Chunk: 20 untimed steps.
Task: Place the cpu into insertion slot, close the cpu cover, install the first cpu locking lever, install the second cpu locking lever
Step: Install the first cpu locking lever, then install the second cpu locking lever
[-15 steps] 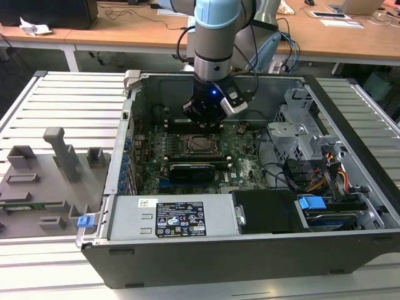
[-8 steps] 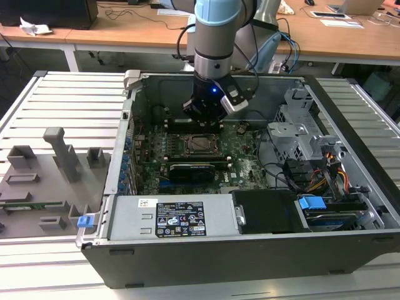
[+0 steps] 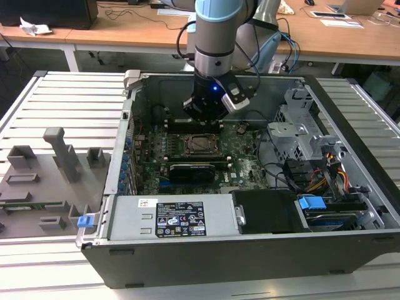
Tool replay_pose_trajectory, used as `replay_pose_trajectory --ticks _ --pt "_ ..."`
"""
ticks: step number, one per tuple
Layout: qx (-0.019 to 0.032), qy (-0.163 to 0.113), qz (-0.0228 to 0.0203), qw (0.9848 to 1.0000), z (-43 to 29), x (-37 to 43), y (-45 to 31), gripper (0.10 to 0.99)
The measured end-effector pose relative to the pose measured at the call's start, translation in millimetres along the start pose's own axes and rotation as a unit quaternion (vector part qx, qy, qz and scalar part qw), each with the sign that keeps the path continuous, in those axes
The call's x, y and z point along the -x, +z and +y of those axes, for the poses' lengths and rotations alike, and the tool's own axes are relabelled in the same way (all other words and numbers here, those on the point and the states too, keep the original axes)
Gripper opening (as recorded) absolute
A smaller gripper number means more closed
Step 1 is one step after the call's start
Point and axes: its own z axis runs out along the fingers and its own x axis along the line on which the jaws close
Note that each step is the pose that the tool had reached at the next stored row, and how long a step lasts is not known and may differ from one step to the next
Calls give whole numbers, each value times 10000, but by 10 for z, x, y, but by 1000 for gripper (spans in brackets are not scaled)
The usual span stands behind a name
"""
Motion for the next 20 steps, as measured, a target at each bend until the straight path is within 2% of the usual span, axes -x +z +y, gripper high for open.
replay_pose_trajectory --ticks 5,12,16,20 --pt "0 0 0 10000 -54 -5 -3 106" --pt "0 0 0 10000 -88 -8 -5 106" --pt "0 0 0 10000 -146 -13 -8 106" --pt "-1 1 1 10000 -153 -14 -18 106"
